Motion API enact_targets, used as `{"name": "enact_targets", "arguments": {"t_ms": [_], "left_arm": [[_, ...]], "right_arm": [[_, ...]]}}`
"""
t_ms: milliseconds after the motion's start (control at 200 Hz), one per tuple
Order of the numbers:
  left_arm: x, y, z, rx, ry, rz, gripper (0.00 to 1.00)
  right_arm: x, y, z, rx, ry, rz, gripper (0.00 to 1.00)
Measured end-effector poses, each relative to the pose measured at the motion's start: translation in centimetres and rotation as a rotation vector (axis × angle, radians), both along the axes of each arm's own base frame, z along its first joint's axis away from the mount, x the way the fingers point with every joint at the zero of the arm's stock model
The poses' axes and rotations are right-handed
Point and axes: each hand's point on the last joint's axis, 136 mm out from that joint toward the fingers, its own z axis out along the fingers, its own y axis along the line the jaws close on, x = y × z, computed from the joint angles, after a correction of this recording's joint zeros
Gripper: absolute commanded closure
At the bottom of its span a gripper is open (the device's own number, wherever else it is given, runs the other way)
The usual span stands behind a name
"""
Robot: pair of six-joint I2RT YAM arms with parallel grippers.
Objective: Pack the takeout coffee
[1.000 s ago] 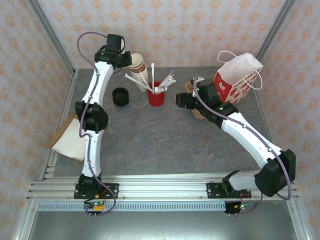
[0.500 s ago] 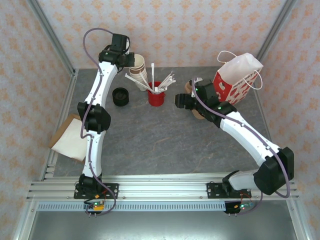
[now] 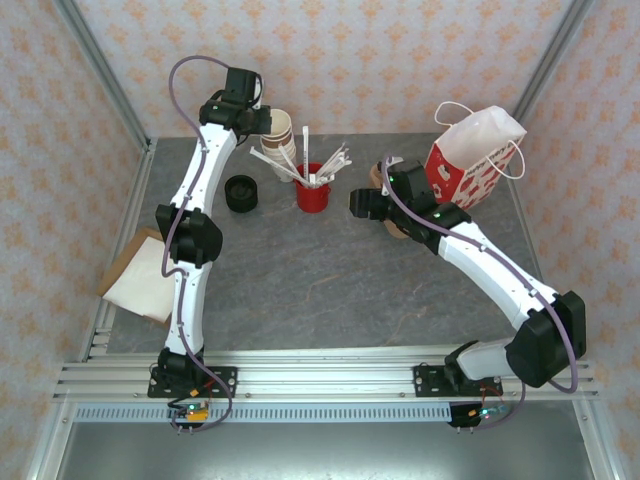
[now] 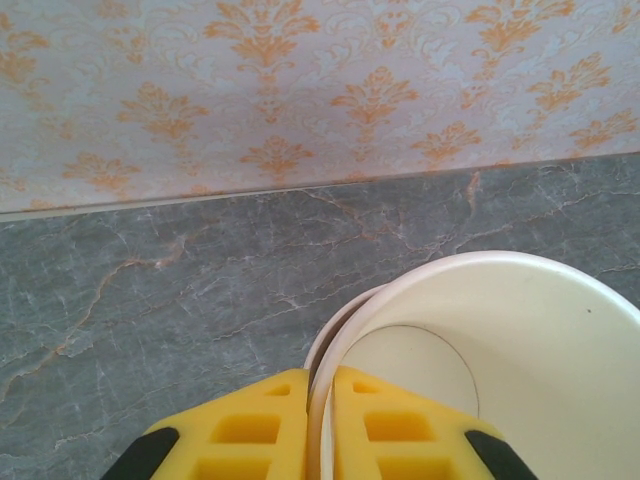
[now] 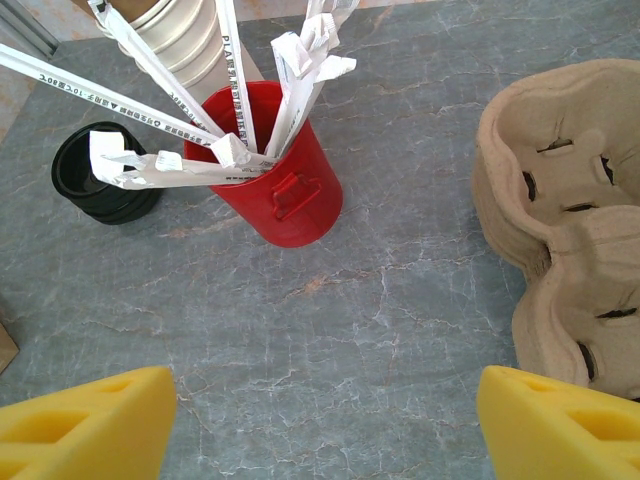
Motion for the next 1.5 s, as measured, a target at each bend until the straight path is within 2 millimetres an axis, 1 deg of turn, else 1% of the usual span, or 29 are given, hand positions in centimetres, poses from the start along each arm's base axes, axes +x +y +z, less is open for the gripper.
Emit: {"name": "enact_targets", "arguments": {"t_ms": [80,125,250,325,400,455,601,751,1016,1196,1371,1496], "left_arm": [[0.0,0.0,0.0,0.000,0.001,0.000,0.87],[0.0,0.0,-0.1,0.000,0.002,0.000,0.84],[0.3,-0.1,-0.8,0.006,0.011,-0.005,0.83],[0.4,-0.1,-1.4,0.008,0.020,-0.005,0.83],[0.5,-0.1,-2.0,0.010,0.030,-0.006,0.86],[0.6,-0.1,-2.1,0.010,0.031,-0.006,0.86],[0.9,-0.1,-2.0,0.016,0.020,-0.014,0.72],[1.0,-0.3,-1.9,0.004,0.014,-0.011,0.65],[2.0,-0.9,-0.5,-0.072,-0.047,0.010,0.66],[2.3,-0.9,-0.3,-0.082,-0.063,0.016,0.69],[2.5,-1.0,-1.0,-0.080,-0.055,0.016,0.70],[2.9,-1.0,-2.3,-0.079,-0.040,0.017,0.73]], "right_arm": [[0.0,0.0,0.0,0.000,0.000,0.000,0.21],[0.0,0.0,0.0,0.000,0.000,0.000,0.21],[0.0,0.0,0.0,0.000,0.000,0.000,0.21],[0.0,0.0,0.0,0.000,0.000,0.000,0.21],[0.0,0.0,0.0,0.000,0.001,0.000,0.21],[0.0,0.0,0.0,0.000,0.001,0.000,0.21],[0.0,0.0,-0.1,-0.001,0.002,0.000,0.21],[-0.1,-0.1,-0.2,-0.004,0.007,0.000,0.21],[0.0,0.0,-0.4,-0.008,0.013,0.000,0.21],[0.0,0.0,-1.1,-0.017,0.030,0.000,0.21],[0.1,0.1,-1.5,-0.022,0.040,0.001,0.21],[0.1,0.1,-1.7,-0.024,0.046,0.003,0.21]]}}
